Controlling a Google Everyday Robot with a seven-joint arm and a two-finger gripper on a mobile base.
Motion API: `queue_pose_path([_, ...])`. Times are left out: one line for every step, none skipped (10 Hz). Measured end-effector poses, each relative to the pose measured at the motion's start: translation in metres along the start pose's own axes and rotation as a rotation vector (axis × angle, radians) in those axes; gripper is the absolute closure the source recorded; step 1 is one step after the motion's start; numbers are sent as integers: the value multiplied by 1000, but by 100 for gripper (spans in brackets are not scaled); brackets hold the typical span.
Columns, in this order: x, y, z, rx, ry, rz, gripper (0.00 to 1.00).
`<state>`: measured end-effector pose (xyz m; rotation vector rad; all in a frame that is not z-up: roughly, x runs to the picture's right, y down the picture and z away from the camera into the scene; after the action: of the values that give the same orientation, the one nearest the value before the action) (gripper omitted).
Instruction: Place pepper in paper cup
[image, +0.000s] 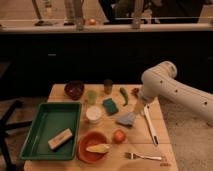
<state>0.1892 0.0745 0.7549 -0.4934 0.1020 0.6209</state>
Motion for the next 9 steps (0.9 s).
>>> queue_pose_path([-11, -1, 7, -22, -10, -55, 20])
queue_pose_path([-23, 0, 11, -44, -23, -102, 20])
queue_pose_path([-27, 0, 14, -57, -31, -129, 20])
queue_pose_path([-28, 0, 14, -62, -32, -139, 20])
queue_pose_path([-29, 0, 14, -63, -33, -140, 20])
queue_pose_path([-29, 0, 14, -63, -33, -139, 20])
queue_pose_path([-29, 0, 14, -63, -33, -139, 20])
queue_pose_path([-29, 0, 15, -62, -33, -138, 20])
queue_pose_path([-28, 0, 15, -57, -31, -126, 20])
